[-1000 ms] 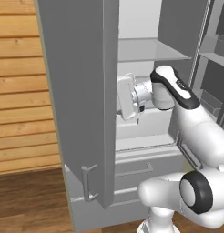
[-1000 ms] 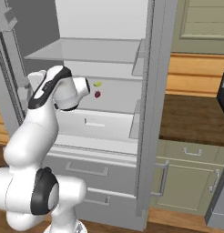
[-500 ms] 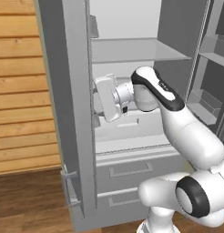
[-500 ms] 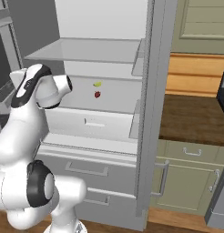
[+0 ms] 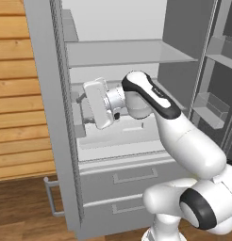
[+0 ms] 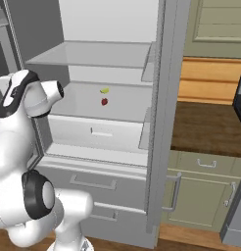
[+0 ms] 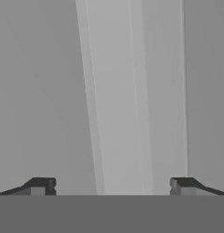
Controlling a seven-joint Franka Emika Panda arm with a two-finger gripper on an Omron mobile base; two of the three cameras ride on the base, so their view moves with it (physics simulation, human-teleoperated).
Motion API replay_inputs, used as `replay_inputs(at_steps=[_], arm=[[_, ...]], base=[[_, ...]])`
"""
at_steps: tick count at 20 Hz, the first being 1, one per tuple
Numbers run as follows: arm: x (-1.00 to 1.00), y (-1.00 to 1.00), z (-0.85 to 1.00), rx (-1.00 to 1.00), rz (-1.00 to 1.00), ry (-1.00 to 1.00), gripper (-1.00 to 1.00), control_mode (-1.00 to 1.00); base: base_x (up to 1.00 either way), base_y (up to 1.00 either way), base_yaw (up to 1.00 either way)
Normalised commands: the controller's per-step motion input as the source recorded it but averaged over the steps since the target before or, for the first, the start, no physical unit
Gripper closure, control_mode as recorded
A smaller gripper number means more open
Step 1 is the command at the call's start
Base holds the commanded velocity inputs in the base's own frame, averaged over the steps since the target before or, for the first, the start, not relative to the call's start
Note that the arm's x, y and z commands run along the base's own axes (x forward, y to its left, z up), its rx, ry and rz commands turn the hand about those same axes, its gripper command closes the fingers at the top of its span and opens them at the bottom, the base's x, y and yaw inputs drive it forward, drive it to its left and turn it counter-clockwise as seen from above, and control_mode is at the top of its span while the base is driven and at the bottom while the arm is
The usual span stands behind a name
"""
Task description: Take the strawberry from the fridge and place it on top of the pancake, located on the dining counter.
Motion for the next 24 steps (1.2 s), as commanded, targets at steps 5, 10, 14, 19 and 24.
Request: replay_inputs(at_steps=[5, 10, 14, 19, 24], arm=[[-0.06, -0.04, 0.0, 0.0, 0.0, 0.0, -1.0, -1.0], [-0.16, -0.82, -0.03, -0.1, 0.0, 0.0, -1.0, -1.0], [-0.01, -1.0, -0.06, -0.16, 0.0, -0.12, -1.0, -1.0], [-0.04, -0.97, -0.24, -0.53, 0.09, -0.21, -1.0, -1.0], [-0.05, -0.81, -0.7, -0.8, 0.22, -0.08, -1.0, -1.0]], base=[[0.0, 0.0, 0.0], [0.0, 0.0, 0.0], [0.0, 0.0, 0.0], [0.0, 0.0, 0.0], [0.0, 0.0, 0.0]])
